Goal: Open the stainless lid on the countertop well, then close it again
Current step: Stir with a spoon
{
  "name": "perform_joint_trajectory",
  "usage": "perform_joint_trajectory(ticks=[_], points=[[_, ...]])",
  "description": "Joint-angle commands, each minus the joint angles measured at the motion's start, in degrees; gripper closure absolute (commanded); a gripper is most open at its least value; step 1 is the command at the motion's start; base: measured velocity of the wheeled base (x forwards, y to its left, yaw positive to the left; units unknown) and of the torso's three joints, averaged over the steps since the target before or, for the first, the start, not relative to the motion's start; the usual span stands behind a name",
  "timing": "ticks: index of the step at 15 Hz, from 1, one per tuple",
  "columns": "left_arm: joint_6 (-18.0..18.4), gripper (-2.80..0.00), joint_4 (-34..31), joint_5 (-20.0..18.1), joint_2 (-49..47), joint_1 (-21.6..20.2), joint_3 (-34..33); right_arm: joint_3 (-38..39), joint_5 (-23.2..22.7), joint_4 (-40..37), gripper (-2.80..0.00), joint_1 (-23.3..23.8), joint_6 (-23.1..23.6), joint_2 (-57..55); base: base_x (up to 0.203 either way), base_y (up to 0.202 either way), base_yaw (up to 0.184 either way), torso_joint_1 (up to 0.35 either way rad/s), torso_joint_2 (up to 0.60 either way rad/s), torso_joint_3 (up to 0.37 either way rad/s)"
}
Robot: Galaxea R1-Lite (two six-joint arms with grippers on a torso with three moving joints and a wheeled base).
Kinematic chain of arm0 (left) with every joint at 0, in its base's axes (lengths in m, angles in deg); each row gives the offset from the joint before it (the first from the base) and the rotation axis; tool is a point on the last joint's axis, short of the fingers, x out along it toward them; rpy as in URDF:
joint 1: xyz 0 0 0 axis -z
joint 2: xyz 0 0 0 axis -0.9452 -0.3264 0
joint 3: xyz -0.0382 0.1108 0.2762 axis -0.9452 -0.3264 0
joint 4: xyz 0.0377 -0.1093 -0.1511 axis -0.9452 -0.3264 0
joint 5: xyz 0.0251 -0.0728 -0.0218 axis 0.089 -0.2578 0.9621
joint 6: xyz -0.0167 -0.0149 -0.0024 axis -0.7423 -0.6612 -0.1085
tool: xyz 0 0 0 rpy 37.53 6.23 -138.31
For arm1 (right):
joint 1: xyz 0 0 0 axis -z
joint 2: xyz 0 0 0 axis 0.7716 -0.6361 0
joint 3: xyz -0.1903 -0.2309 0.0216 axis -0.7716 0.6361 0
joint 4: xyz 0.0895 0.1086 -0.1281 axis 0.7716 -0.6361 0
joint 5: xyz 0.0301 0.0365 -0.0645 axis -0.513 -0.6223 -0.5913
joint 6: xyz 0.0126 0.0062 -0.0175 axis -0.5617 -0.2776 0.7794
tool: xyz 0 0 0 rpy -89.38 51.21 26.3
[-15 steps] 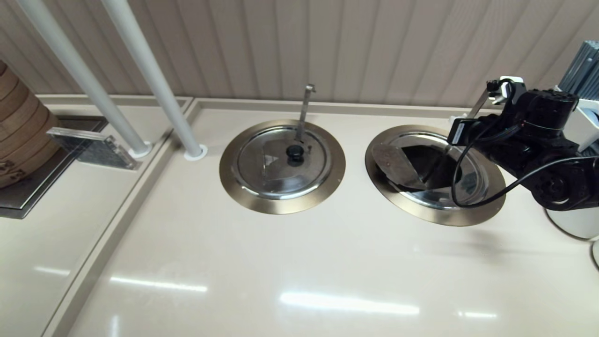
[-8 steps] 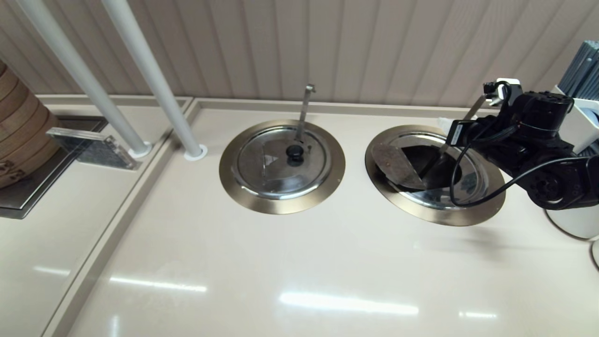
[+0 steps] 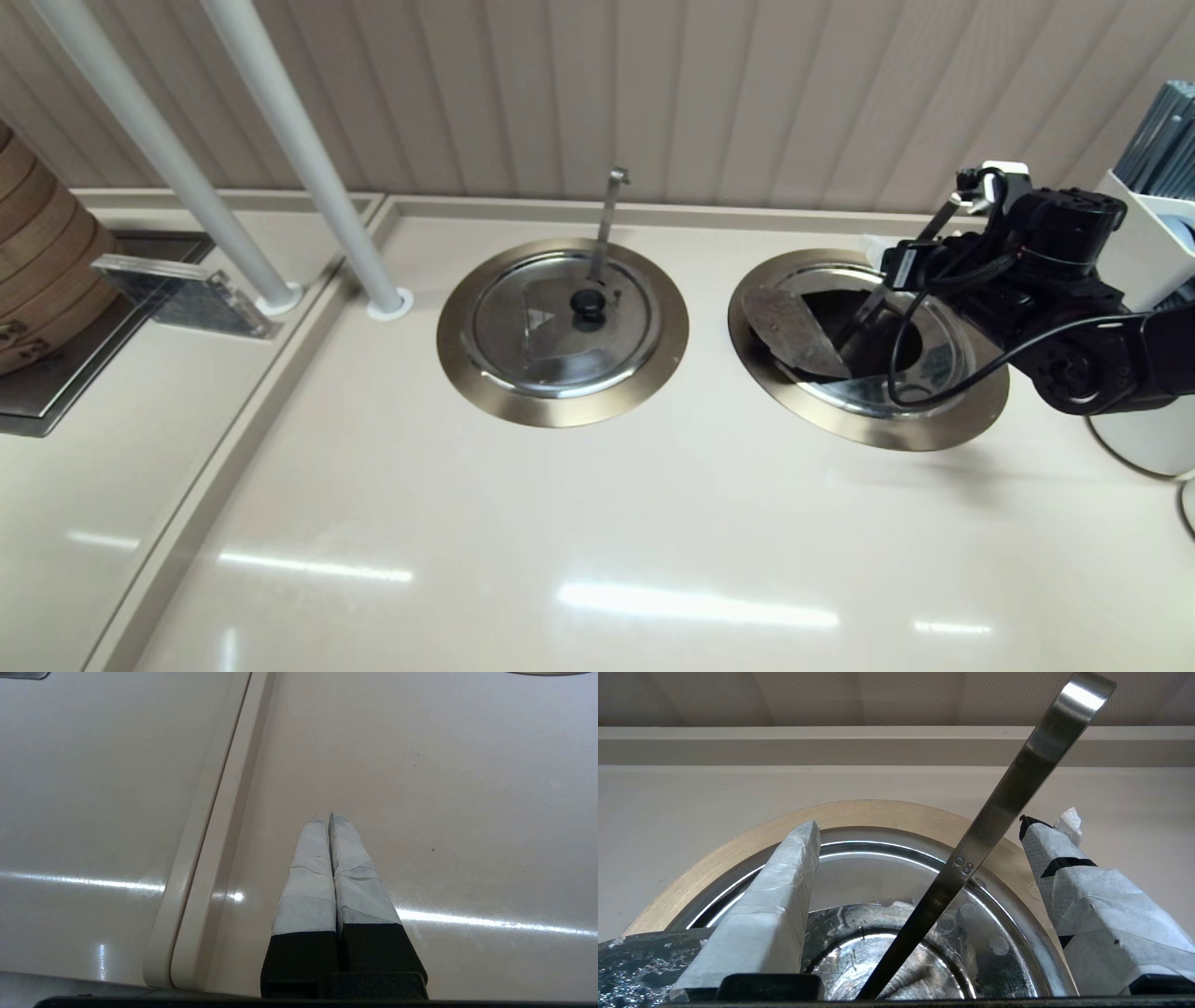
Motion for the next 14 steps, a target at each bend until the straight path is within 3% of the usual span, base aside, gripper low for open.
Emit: perform_joint_trajectory(ticks=[1, 7, 14], points=[[0.0, 0.0, 0.0, -0.02, -0.06, -0.02, 0.0, 0.34, 0.05, 0.24, -2.8, -0.15, -0.02, 0.58, 0.0, 0.0, 0.0, 0.0, 0.0, 0.0], [0.0, 0.0, 0.0, -0.02, -0.06, -0.02, 0.0, 3.58, 0.06, -3.73, -2.8, -1.64, 0.06, 6.14, 0.0, 0.0, 0.0, 0.0, 0.0, 0.0], [0.0, 0.0, 0.0, -0.02, -0.06, -0.02, 0.0, 7.88, 2.85, -15.13, -2.8, -6.0, 0.24, 17.75, 0.0, 0.0, 0.0, 0.0, 0.0, 0.0]])
